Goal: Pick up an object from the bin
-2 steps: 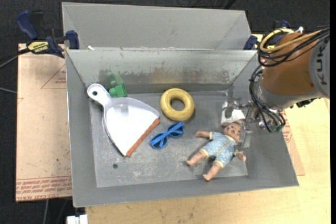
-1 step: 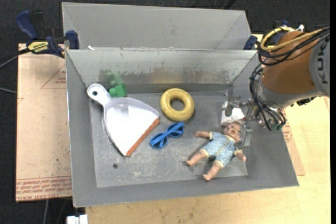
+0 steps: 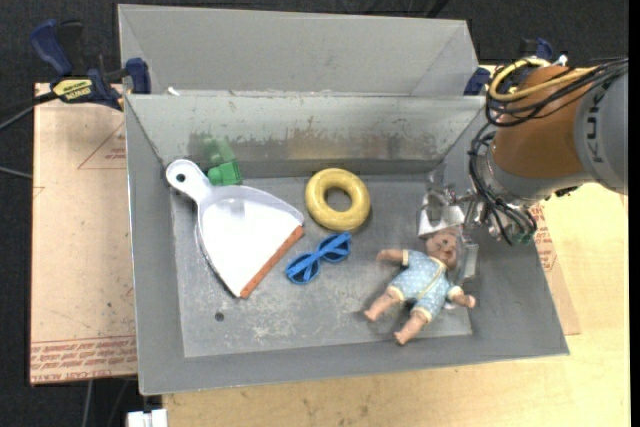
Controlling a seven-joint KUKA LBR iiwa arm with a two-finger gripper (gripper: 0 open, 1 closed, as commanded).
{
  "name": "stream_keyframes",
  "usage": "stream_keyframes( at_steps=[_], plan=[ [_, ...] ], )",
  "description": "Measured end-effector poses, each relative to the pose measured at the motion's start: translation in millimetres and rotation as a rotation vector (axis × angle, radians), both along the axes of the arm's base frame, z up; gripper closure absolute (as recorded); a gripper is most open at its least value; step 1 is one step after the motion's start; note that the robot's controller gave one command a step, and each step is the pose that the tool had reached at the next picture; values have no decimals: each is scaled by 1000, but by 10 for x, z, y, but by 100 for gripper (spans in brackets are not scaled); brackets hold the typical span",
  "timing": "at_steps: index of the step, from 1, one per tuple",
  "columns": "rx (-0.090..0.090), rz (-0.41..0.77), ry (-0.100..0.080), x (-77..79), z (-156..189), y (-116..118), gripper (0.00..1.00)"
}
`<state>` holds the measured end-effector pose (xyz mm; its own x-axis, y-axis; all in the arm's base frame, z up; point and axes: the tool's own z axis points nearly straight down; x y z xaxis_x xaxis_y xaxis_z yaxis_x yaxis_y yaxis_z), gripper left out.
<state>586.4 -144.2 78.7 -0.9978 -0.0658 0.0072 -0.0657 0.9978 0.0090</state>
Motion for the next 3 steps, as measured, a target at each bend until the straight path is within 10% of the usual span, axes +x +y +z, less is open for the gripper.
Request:
stream_keyframes(
  at_steps=[1,2,3],
  plan=[
    [4,20,-27,156,-194,-17,0],
    [-7,12,-14,-42,144,37,0],
    [-4,189,-23,253,-11,259,0]
  ],
)
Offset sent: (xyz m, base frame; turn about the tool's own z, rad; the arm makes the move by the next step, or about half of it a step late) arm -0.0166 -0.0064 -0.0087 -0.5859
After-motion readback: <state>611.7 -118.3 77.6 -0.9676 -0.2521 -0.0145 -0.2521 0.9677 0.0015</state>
